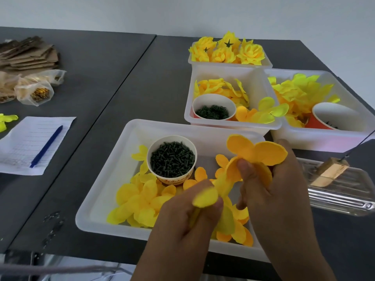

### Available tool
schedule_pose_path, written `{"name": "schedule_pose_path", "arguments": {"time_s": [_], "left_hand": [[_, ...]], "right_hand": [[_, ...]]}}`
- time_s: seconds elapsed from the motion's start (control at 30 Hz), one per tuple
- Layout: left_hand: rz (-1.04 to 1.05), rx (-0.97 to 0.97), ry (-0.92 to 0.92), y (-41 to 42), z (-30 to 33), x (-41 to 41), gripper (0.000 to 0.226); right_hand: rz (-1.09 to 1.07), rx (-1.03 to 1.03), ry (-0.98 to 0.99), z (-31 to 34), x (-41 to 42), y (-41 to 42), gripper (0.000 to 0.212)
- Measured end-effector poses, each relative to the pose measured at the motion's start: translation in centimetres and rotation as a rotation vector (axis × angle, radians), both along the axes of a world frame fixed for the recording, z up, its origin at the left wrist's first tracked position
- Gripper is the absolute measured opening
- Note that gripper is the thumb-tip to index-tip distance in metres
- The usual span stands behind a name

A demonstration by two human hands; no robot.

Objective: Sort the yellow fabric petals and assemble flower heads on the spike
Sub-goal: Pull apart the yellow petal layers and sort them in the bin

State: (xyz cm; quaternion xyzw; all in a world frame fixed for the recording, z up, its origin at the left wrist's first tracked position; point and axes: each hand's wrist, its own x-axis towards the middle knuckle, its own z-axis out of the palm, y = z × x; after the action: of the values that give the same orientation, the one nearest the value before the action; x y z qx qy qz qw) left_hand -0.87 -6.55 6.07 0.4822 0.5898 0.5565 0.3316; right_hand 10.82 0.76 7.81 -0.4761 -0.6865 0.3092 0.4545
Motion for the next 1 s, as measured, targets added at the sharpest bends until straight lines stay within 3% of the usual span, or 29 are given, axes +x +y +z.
{"name": "schedule_pose_path", "arguments": {"time_s": [0.07, 0.2, 0.33, 0.47, 0.53, 0.63, 0.77, 0.83, 0.9, 0.93, 1.0], "left_hand": [[-0.067, -0.021, 0.040, 0.2, -0.4, -0.3, 0.044], [0.047, -0.062, 0.240, 0.8, -0.3, -0.7, 0.058], [0.059, -0.055, 0.284, 1.1, -0.2, -0.7, 0.050], [0.124, 0.012, 0.461, 0.9, 0.1, -0.3, 0.049], [0.145, 0.096, 0.379, 0.4, 0.9, 0.0, 0.043], [0.085, 0.125, 0.318, -0.4, 2.2, -0.8, 0.037], [0.090, -0.296, 0.600, -0.3, 1.5, -4.4, 0.059], [0.140, -0.503, 0.734, -0.3, 0.4, -6.0, 0.044], [0.170, -0.577, 0.761, -0.4, -0.3, -7.5, 0.020], [0.179, -0.588, 0.769, -0.5, -0.8, -8.2, 0.020], [0.241, -0.565, 0.734, -0.5, -1.4, -9.2, 0.042]], "right_hand": [[-0.016, 0.071, -0.038, -0.5, -0.2, -0.4, 0.011], [0.031, 0.058, -0.031, -1.0, -0.4, -1.0, 0.018], [0.060, 0.097, -0.065, -1.2, -0.5, -1.1, 0.021], [0.053, 0.180, -0.170, -1.9, -1.1, -1.1, 0.022], [0.006, 0.173, -0.285, -2.7, -1.0, -0.6, 0.025], [-0.025, 0.016, -0.244, -2.9, 0.0, 0.4, 0.029], [0.082, -0.283, 0.027, -2.0, 1.1, 1.4, 0.018], [0.153, -0.432, 0.136, -1.9, 1.5, 2.0, 0.019], [0.216, -0.549, 0.223, -1.9, 1.7, 2.2, 0.018], [0.250, -0.593, 0.256, -1.9, 1.9, 2.2, 0.017], [0.320, -0.661, 0.306, -1.9, 1.9, 2.0, 0.013]]}}
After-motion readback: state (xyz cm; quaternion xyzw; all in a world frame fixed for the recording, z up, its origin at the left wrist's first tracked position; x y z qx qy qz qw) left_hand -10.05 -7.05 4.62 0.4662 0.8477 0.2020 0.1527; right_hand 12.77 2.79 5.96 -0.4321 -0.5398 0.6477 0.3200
